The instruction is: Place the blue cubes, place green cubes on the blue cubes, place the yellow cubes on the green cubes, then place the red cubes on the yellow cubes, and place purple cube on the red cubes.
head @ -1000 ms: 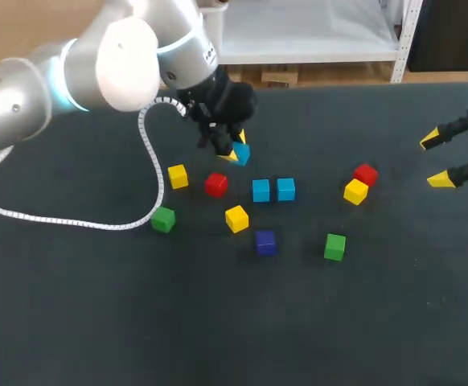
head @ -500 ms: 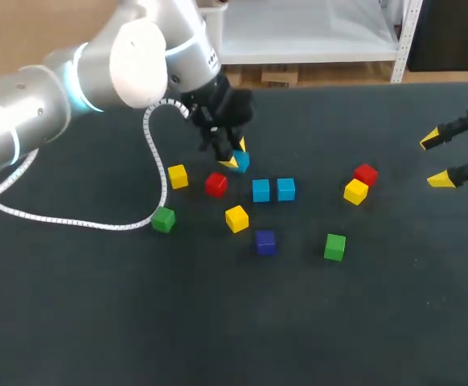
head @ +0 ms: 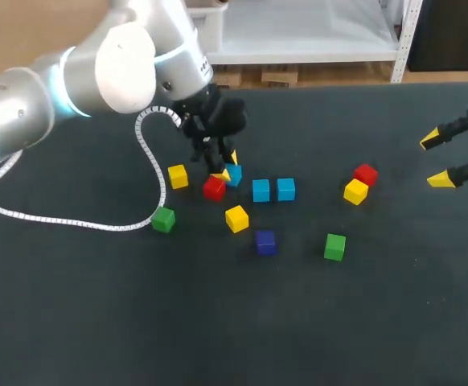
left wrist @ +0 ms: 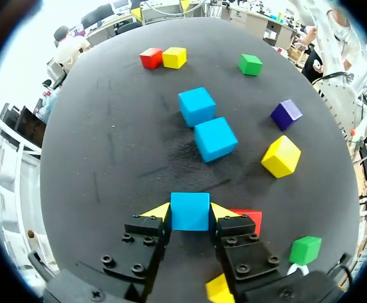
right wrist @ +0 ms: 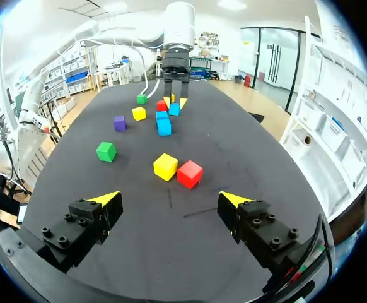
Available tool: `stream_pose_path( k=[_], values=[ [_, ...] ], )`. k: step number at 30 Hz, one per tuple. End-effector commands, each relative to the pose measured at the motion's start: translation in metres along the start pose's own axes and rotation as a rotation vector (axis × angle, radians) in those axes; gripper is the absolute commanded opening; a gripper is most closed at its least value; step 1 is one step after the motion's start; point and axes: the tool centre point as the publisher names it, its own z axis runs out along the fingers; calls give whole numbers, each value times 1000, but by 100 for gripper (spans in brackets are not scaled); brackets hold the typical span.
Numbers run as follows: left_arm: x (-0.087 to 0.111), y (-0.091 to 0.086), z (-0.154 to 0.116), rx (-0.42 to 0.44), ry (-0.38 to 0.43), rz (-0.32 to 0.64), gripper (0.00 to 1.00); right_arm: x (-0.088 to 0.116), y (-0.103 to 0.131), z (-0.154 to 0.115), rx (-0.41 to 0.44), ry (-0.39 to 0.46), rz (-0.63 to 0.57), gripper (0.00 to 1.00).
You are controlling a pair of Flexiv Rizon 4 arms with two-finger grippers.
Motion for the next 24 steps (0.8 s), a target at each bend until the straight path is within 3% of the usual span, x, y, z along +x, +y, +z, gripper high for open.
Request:
stream_pose_path(
  k=[1, 16, 24],
  values=[
    [1, -27, 0, -60, -10, -18, 0, 0, -1, 1, 0, -1, -1, 100],
    [-5, -82, -9, -43, -24, -119, 0, 0, -1, 1, 0, -1, -1, 100],
    [-8, -92, -12, -40, -34, -139, 0, 0, -1, 1, 0, -1, -1, 100]
  ],
)
